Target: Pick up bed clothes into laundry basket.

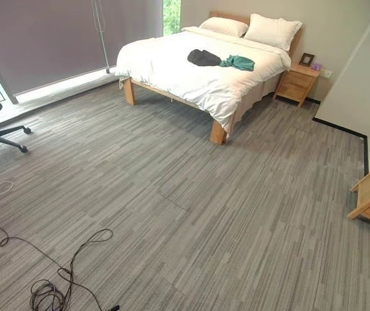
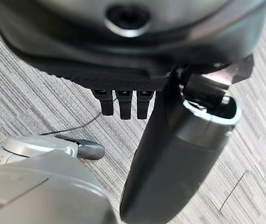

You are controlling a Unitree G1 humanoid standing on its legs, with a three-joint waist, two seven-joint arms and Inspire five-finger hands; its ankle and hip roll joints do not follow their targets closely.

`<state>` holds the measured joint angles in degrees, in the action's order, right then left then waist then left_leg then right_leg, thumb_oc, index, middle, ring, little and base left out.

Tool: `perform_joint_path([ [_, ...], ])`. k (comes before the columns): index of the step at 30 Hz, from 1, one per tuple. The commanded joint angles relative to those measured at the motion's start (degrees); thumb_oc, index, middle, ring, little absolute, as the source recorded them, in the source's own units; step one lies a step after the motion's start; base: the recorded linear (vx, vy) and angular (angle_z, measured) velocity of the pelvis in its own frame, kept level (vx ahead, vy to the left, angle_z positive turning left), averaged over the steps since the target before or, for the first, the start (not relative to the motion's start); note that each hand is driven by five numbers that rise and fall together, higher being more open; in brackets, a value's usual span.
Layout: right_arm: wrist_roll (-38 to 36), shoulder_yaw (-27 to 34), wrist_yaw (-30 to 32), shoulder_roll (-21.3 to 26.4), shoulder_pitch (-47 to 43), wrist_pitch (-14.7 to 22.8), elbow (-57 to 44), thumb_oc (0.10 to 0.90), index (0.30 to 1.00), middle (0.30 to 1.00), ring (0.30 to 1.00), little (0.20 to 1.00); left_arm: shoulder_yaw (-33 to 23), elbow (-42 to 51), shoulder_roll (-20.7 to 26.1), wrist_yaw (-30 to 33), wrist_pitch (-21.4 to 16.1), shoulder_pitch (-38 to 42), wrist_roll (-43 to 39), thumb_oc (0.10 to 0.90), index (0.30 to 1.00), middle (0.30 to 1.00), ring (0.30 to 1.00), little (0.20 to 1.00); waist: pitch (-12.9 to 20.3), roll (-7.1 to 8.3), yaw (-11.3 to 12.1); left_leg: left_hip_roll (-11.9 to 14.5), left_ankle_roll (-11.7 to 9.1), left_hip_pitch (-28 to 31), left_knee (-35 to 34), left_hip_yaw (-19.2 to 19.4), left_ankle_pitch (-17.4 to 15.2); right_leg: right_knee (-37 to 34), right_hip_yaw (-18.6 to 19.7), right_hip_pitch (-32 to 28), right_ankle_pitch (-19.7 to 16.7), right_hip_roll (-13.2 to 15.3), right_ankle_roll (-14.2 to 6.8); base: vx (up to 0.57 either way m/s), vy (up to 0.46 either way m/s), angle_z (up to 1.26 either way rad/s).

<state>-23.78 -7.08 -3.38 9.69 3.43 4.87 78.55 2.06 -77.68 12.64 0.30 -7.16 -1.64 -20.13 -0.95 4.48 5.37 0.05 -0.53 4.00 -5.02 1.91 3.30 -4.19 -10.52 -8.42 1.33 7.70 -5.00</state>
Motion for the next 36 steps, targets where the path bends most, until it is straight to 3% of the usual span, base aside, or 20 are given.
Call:
perform_joint_path([
  [1,0.0,0.1,0.3,1.2,-1.7,0.8,2.9,0.8,0.9,0.9,0.9,0.9,-0.5,-3.3,-0.6,-0.9,-1.5,3.3,1.7,0.8,0.9,0.9,0.9,0.9,0.7,-0.98,0.5,-1.8,0.0,-0.1,0.0,-3.1,-1.8,1.3,0.6,3.2,-4.4,0.0,-2.8,0.02,-0.013,-0.05],
  [6,-1.2,0.6,0.4,1.3,-1.7,1.0,2.3,0.8,0.9,0.9,0.9,0.9,-1.2,-4.1,-0.1,-0.7,-1.5,2.8,1.4,0.8,0.9,0.9,0.9,0.9,0.8,-1.01,0.4,-1.7,-0.1,0.1,0.0,-3.1,-1.9,1.0,0.6,2.9,-4.2,-0.1,-2.8,0.01,-0.004,-0.03],
  [8,-6.5,3.0,0.7,2.3,-2.7,2.0,-1.3,0.8,0.9,0.9,0.9,0.9,-1.2,-1.8,0.7,0.1,-2.3,3.3,0.0,0.8,0.9,0.9,0.9,0.9,0.8,-1.26,-0.2,-1.6,-0.3,0.2,0.0,-2.9,-1.9,0.9,1.0,2.9,-4.3,-0.2,-2.9,0.0,0.0,0.0],
  [10,-6.8,3.0,1.0,3.1,-3.0,2.6,-4.8,0.8,0.9,0.9,0.9,0.9,-0.5,1.2,1.3,0.7,-2.8,3.7,-0.5,0.8,0.9,0.9,0.9,0.9,0.8,-1.4,-0.4,-1.5,-0.4,0.3,0.0,-2.7,-1.9,0.9,1.1,3.0,-4.4,-0.2,-2.9,0.0,0.0,0.0],
  [15,-1.8,3.1,3.5,10.2,-2.7,3.8,-31.5,0.8,0.9,0.9,0.9,0.9,0.4,22.3,4.8,2.5,-3.5,3.5,-7.3,0.8,0.9,0.9,0.9,0.9,0.4,-2.14,-1.7,-1.2,-0.5,-0.1,0.0,-2.1,-1.4,1.5,2.0,4.0,-4.7,-0.5,-3.2,-0.02,0.012,-0.08],
  [16,-1.8,3.1,3.5,10.2,-2.6,3.7,-31.6,0.8,0.9,0.9,0.9,0.9,0.4,22.3,4.7,2.5,-3.4,3.4,-7.3,0.8,0.9,0.9,0.9,0.9,0.4,-2.16,-1.7,-1.2,-0.5,-0.1,0.0,-2.1,-1.4,1.5,2.0,4.0,-4.7,-0.5,-3.2,-0.02,0.019,-0.14],
  [17,-0.1,3.5,4.3,11.9,-3.5,3.9,-35.5,0.8,0.9,0.9,0.9,0.9,0.9,29.4,6.1,3.4,-3.8,4.3,-6.9,0.8,0.9,0.9,0.9,0.9,0.3,-2.37,-1.9,-1.1,-0.5,-0.2,0.0,-1.9,-1.3,1.6,2.1,4.2,-4.8,-0.6,-3.2,-0.01,0.012,-0.08],
  [19,-0.2,3.7,4.4,12.3,-3.8,3.8,-37.4,0.8,0.9,0.9,0.9,0.9,1.3,32.4,6.5,3.4,-3.7,4.3,-7.2,0.8,0.9,0.9,0.9,0.9,0.2,-2.45,-1.9,-1.1,-0.5,-0.2,0.0,-1.8,-1.3,1.6,2.2,4.2,-4.8,-0.5,-3.2,-0.01,0.012,-0.08],
  [22,1.2,4.4,3.8,13.4,-3.0,3.3,-45.0,0.8,0.9,0.9,0.9,0.9,1.8,45.0,7.6,3.0,-2.9,2.7,-7.1,0.8,0.9,0.9,0.9,0.9,0.1,-2.74,-1.9,-1.2,-0.3,-0.2,0.0,-2.0,-1.3,1.6,2.1,4.2,-4.7,-0.6,-3.2,0.0,0.011,-0.06],
  [29,3.6,3.1,2.5,12.7,-0.9,3.1,-50.6,0.8,0.9,0.9,0.9,0.9,3.0,51.0,6.8,1.9,-2.4,1.3,-6.7,0.8,0.9,0.9,0.9,0.9,-0.3,-2.73,-1.9,-1.2,-0.2,0.0,0.0,-2.4,-1.4,1.2,2.0,3.6,-4.3,-0.6,-3.1,0.01,0.0,0.02],
  [36,6.2,4.0,2.7,13.0,-0.1,3.7,-56.4,0.8,0.9,0.9,0.9,0.9,-1.9,54.2,6.8,4.2,-3.2,-1.3,-4.7,0.8,0.9,0.9,0.9,0.9,-2.0,-2.37,-1.7,-1.2,0.4,0.3,0.7,-1.3,-2.4,1.5,3.7,4.2,-4.3,-0.4,-3.2,0.03,0.024,-0.05],
])
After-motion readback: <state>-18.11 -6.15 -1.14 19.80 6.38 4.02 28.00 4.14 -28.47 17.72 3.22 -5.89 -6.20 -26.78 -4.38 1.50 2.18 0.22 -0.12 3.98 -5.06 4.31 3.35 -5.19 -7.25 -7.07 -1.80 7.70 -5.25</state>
